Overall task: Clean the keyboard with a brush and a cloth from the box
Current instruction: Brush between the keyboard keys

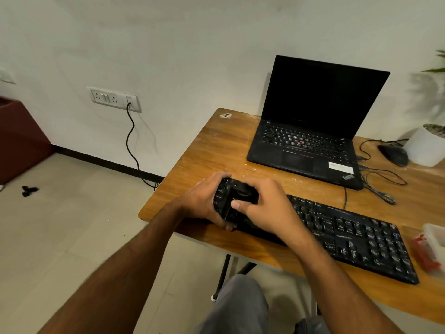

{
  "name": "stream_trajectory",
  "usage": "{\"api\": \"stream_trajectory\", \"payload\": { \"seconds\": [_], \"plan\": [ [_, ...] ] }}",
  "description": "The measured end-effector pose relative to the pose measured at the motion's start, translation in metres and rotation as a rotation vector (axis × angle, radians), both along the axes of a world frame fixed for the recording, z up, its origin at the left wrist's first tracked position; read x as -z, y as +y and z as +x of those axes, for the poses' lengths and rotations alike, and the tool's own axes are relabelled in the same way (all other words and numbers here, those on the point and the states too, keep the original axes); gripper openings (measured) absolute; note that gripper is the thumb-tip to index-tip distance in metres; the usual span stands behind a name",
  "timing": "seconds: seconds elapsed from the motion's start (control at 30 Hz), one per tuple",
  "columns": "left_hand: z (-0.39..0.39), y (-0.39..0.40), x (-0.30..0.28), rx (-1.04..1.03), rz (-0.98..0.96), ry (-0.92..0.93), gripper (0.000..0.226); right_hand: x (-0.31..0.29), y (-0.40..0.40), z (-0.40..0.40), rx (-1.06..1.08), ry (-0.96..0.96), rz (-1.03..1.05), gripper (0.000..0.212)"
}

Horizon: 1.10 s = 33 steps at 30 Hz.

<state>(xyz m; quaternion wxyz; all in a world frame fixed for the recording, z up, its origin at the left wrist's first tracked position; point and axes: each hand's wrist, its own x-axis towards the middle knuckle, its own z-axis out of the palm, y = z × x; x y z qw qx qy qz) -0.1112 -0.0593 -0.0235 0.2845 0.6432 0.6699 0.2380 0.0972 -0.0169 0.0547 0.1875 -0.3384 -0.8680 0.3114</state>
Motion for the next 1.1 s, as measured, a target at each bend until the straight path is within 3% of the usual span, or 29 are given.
{"api": "stream_trajectory", "payload": {
  "seconds": [0.17,0.3,0.47,0.63,0.77,1.0,1.1],
  "plan": [
    [-0.001,-0.001,0.0,0.005,-0.002,-0.017,0.137,-0.001,0.006,-0.004,0.116,0.073,0.082,0.022],
    [0.0,0.0,0.0,-0.004,-0.016,-0.018,0.138,-0.001,-0.001,0.002,0.017,-0.021,0.045,0.019],
    [0.0,-0.001,0.0,-0.007,-0.019,-0.023,0.139,-0.003,0.007,-0.001,0.123,0.07,0.074,0.017],
    [0.0,-0.001,-0.001,-0.015,-0.024,-0.012,0.139,-0.002,0.002,0.003,0.044,0.003,0.022,0.019],
    [-0.001,-0.001,0.001,-0.007,-0.02,-0.017,0.14,-0.007,0.014,0.0,0.178,0.167,0.048,0.012],
    [-0.001,0.0,0.001,-0.017,-0.024,-0.015,0.14,-0.008,0.005,0.011,0.076,-0.079,0.067,0.013],
    [-0.002,-0.001,0.002,-0.014,-0.017,-0.022,0.139,-0.015,0.009,0.006,0.066,0.022,0.056,0.015]
  ]
}}
